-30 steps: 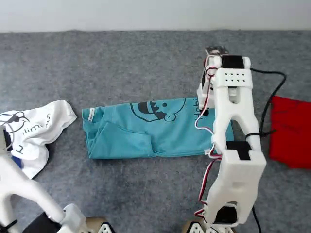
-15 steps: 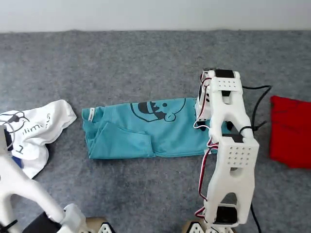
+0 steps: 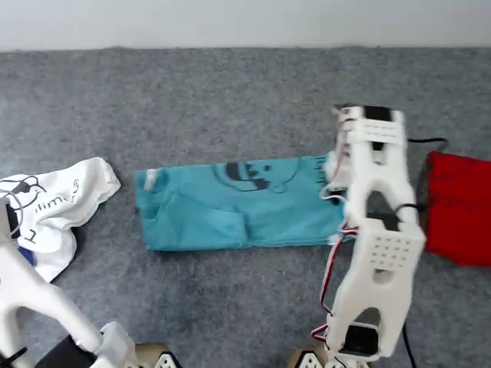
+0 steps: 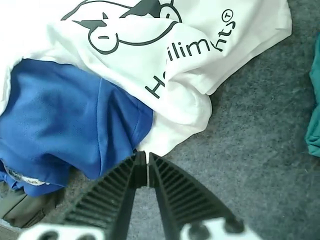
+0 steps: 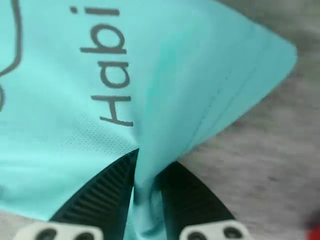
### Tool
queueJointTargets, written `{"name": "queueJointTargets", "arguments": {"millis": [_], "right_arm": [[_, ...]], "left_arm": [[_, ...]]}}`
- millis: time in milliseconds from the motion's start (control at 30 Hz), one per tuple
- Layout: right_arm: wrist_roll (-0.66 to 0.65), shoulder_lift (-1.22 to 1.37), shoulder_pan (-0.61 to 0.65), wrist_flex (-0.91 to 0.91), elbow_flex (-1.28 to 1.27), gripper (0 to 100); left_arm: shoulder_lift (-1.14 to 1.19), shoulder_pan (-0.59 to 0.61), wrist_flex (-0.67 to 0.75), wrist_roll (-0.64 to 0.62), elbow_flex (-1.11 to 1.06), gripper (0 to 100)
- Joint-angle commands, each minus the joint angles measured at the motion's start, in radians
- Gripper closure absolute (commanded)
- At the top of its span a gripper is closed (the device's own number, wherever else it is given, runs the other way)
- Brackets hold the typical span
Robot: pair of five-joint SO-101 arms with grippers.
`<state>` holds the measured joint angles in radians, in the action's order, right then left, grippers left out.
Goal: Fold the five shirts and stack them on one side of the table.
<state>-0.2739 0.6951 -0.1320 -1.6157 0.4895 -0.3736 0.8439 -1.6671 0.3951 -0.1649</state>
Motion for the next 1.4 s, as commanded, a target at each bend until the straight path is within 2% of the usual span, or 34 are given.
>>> {"name": "queueJointTargets", "arguments": {"millis": [0, 200, 367, 500, 667, 900, 1133, 1267, 1367], "right_arm": [[-0.164, -0.096, -0.130, 0.010, 0.009, 98.9], [-0.364, -0.102, -0.243, 0.059, 0.009, 98.9], [-0.448, -0.168, -0.217, -0.047, 0.061, 98.9], [-0.500, -0.260, -0.107, -0.173, 0.094, 98.9], [-0.476, -0.400, 0.050, -0.180, 0.051, 98.9], [-0.319, -0.519, 0.335, -0.180, -0.049, 98.9], [-0.222, -0.460, 0.610, -0.113, -0.052, 98.9], [-0.196, -0.374, 0.687, -0.013, -0.051, 98.9], [-0.196, -0.311, 0.719, 0.042, -0.051, 98.9]], "left_arm": [[-0.021, -0.006, 0.008, 0.002, 0.002, 99], [-0.023, -0.008, 0.006, 0.002, 0.002, 99], [-0.029, -0.008, 0.006, 0.002, 0.002, 99], [-0.029, -0.008, 0.006, 0.002, 0.002, 99], [-0.029, -0.008, 0.006, 0.002, 0.002, 99], [-0.031, -0.008, 0.006, 0.002, 0.007, 99], [-0.031, -0.008, 0.006, 0.002, 0.007, 99], [-0.031, -0.008, 0.008, -0.003, 0.007, 99], [-0.031, -0.009, 0.012, -0.055, 0.007, 99]]}}
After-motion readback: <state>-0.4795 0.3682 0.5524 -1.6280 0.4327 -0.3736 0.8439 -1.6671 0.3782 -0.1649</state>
